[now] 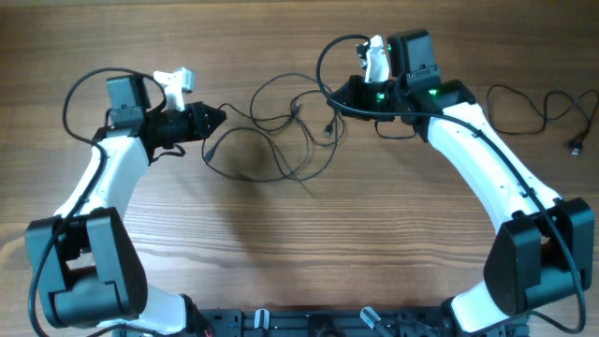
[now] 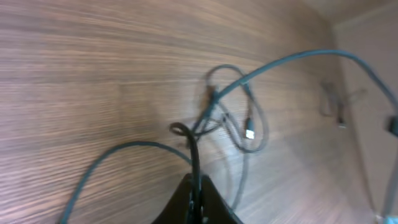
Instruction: Untangle cables
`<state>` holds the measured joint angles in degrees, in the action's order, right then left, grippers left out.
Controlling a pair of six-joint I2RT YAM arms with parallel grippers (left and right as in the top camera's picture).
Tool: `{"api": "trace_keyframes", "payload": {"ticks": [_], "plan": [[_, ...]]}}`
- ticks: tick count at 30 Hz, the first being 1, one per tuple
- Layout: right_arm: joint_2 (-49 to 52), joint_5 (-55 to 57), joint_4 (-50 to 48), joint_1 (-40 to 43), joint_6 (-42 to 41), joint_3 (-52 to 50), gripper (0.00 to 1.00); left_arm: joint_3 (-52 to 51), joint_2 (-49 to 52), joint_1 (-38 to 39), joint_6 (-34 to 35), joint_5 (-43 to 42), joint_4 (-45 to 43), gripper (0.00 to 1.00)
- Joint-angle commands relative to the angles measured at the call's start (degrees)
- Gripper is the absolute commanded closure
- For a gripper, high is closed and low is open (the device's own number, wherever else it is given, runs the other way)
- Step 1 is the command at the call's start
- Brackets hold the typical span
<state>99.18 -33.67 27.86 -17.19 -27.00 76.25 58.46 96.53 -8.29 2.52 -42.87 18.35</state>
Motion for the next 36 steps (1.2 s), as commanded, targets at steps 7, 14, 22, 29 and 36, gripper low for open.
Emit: {"api": "trace_keyframes", "payload": {"ticks": [7, 14, 22, 29, 36], "plan": [[-3.3, -14.0, -9.2, -0.2, -2.0, 1.0, 0.95, -0.3, 0.3, -0.3, 10.0, 15.2, 0.5, 0.95], [-16.2, -16.2, -34.6, -0.2, -10.8, 1.4, 0.96, -0.3, 0.3, -0.3, 10.8, 17.0, 0.7, 0.91], [-30.1, -12.2, -55.1, 0.1, -6.5, 1.4, 0.96, -0.3, 0.3, -0.3, 11.5, 17.0, 0.7, 0.92], [-37.4, 4.3, -47.8, 0.2, 4.6, 1.4, 0.95, -0.3, 0.3, -0.3, 11.5, 17.0, 0.7, 0.92], [-37.5, 21.1, -29.9, 0.2, 6.1, 1.4, 0.96, -0.3, 0.3, -0.3, 11.5, 17.0, 0.7, 0.91]]}}
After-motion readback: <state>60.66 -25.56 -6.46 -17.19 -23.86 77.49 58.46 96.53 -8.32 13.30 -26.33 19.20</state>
